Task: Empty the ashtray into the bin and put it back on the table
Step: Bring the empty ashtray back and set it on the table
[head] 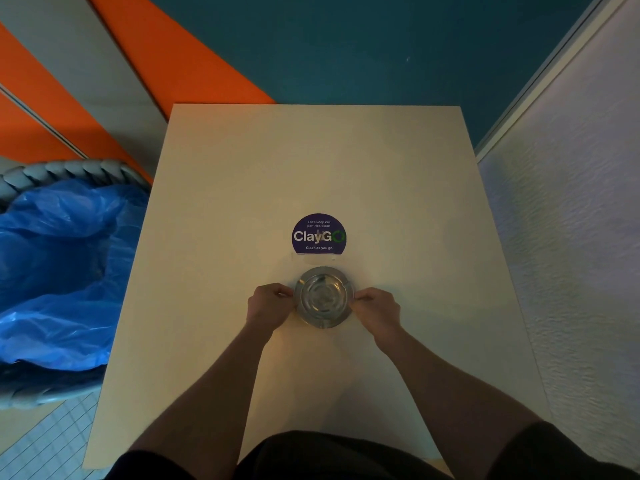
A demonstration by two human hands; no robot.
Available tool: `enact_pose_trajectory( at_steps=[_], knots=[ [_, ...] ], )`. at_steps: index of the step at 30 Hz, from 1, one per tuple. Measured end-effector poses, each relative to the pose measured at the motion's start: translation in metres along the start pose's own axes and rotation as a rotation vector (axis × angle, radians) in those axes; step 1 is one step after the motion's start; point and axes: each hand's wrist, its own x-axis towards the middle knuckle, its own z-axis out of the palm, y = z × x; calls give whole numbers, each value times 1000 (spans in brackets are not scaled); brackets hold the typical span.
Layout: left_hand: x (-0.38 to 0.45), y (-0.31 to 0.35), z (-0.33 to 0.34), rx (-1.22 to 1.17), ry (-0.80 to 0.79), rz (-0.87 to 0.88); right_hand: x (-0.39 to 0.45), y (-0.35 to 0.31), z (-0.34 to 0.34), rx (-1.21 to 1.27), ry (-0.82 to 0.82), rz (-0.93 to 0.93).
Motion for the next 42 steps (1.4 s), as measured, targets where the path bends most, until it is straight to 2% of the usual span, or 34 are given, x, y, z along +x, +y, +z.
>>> enact_pose_trajectory(
  at_steps=[14, 30, 42],
  knots=[
    [49, 42, -6, -116, 43, -12, 47, -50, 7, -95, 27, -74],
    [91, 83, -11, -117, 76, -16, 87, -93, 9, -92, 19, -88],
    [96, 88, -8, -78, 75, 3, 89, -96, 7, -93, 12, -78]
  ],
)
